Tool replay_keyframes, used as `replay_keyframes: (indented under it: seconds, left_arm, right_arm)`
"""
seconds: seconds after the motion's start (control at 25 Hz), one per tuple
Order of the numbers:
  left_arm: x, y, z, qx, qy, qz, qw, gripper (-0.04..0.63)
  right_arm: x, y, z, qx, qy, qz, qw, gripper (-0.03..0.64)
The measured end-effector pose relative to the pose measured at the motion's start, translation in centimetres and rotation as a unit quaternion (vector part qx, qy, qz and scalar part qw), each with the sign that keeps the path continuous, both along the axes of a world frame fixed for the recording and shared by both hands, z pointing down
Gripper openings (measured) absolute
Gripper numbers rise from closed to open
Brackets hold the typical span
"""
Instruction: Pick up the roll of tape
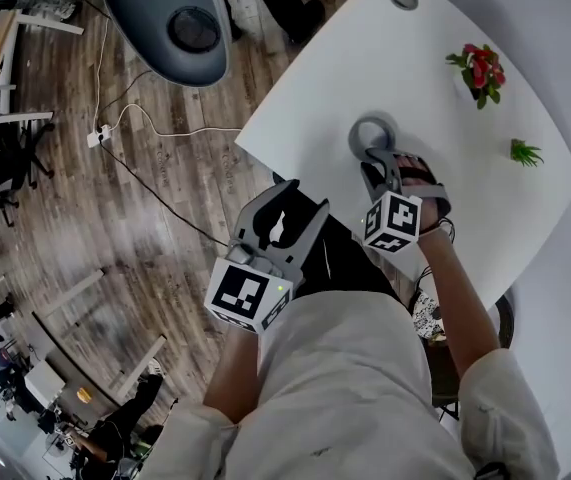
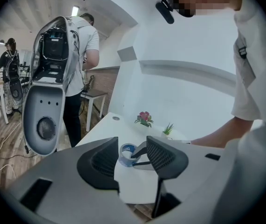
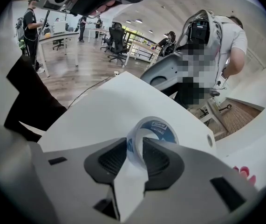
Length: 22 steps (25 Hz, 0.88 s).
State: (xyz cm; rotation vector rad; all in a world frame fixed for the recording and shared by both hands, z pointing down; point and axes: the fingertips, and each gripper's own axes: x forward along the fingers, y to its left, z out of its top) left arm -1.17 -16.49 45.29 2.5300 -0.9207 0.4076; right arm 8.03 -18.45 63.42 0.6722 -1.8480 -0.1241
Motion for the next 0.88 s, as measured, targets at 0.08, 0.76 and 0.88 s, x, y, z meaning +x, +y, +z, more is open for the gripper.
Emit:
replay_keyframes:
  seconds: [0.08,0.76,0.88]
  left_arm:
    - [0.06,0.05,0.03,-0.001,-0.001,0.000,1.0000,0.198]
    - [-0.04,0.79,-0.14,0.002,-0.004,-0.003,1.0000,0.196]
    - [0.26,0.84,-0.06,0.004,-0.004,-0.004,1.0000,0.196]
  right_arm:
    - [0.03,0.00,0.07,-0.003,0.000,-0.001,1.000,0.112]
    - [0.01,0.08,-0.04,-0.007,0.006,-0.010,1.000,0.078]
    - [0.26,-0.04,0.09,-0.006,0.000,-0.005,1.000,0.077]
